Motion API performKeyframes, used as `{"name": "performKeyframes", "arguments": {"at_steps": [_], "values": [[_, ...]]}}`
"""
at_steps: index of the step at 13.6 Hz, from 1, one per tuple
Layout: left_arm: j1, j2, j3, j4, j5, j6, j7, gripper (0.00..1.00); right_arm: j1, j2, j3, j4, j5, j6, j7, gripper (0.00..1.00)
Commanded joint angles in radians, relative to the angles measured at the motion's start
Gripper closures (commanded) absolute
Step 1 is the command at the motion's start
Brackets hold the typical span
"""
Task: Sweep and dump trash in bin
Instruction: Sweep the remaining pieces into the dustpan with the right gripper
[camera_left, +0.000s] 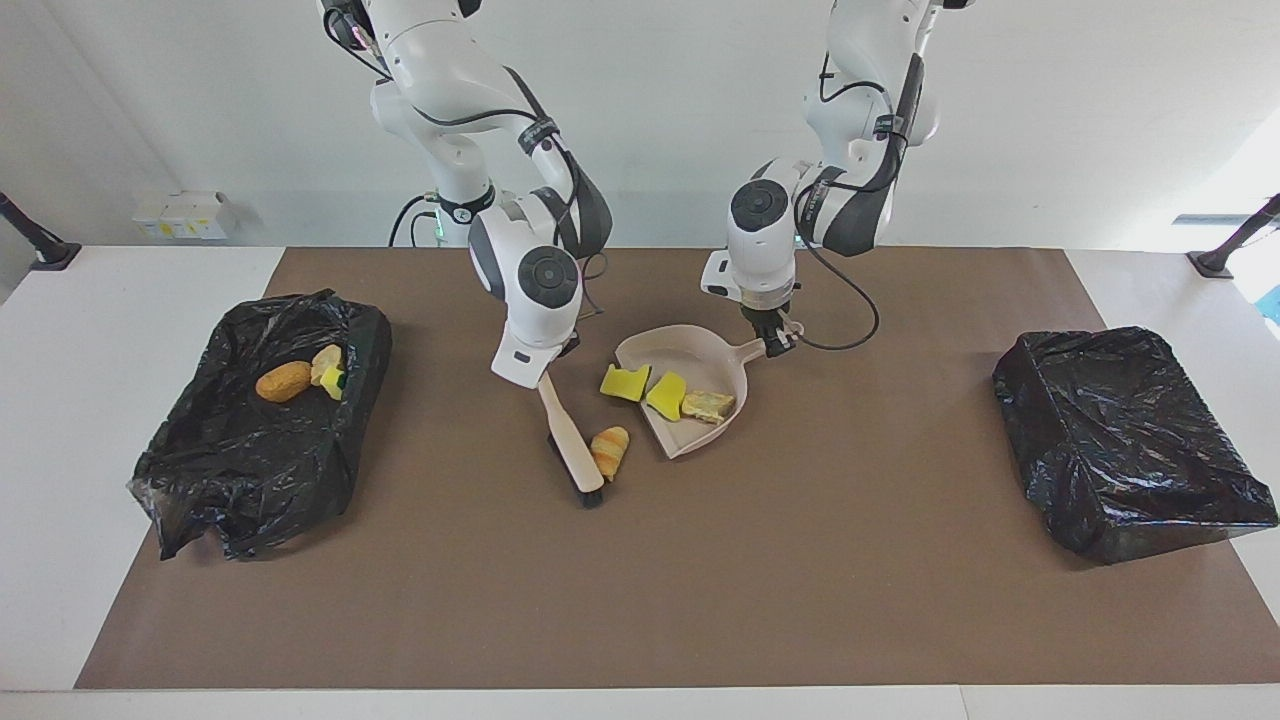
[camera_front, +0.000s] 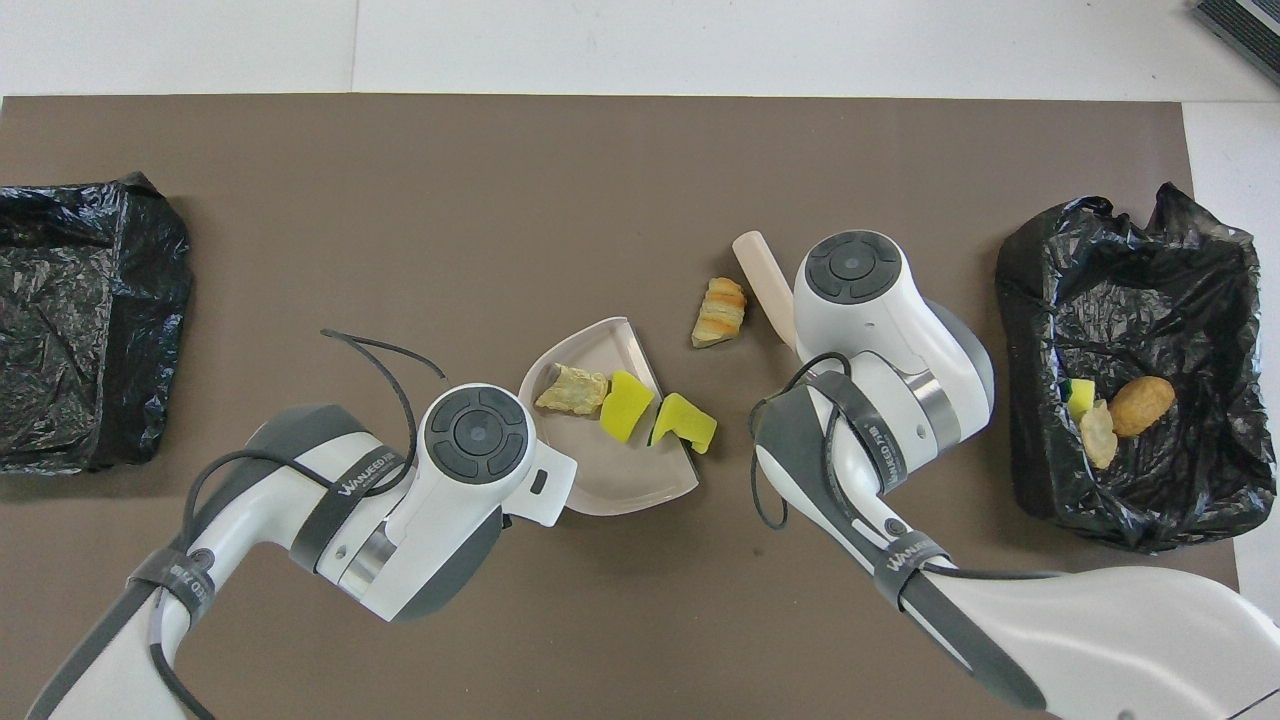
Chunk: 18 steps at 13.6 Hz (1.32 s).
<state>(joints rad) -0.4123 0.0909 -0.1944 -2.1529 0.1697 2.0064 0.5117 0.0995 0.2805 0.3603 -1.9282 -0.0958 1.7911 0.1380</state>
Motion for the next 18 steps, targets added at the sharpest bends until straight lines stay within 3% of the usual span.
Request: {"name": "performKeyframes", "arguments": {"at_steps": [1, 4, 8, 12, 15, 18], "values": [[0.006, 0.042, 0.003, 0.111, -0.004, -0.196, -0.012, 1.00, 0.017, -0.098, 0.005, -0.100, 0.135, -0.010, 0.064, 1.00], [0.000, 0.064, 0.003, 0.140, -0.004, -0.262, -0.012, 1.00, 0.038, -0.121, 0.005, -0.118, 0.277, 0.007, 0.109, 1.00], [0.000, 0.119, 0.003, 0.160, 0.005, -0.143, 0.004, 1.00, 0.077, -0.144, 0.005, -0.181, 0.453, 0.154, 0.127, 1.00], [0.004, 0.122, 0.003, 0.147, 0.004, -0.048, 0.157, 1.00, 0.106, -0.156, 0.005, -0.181, 0.580, 0.166, 0.132, 1.00], [0.003, 0.142, 0.003, 0.146, 0.005, -0.016, 0.179, 1.00, 0.106, -0.210, 0.002, -0.176, 0.611, 0.146, 0.138, 1.00], [0.007, 0.139, 0.006, 0.148, 0.002, -0.018, 0.258, 1.00, 0.097, -0.207, -0.003, -0.175, 0.556, 0.148, 0.132, 1.00]]}}
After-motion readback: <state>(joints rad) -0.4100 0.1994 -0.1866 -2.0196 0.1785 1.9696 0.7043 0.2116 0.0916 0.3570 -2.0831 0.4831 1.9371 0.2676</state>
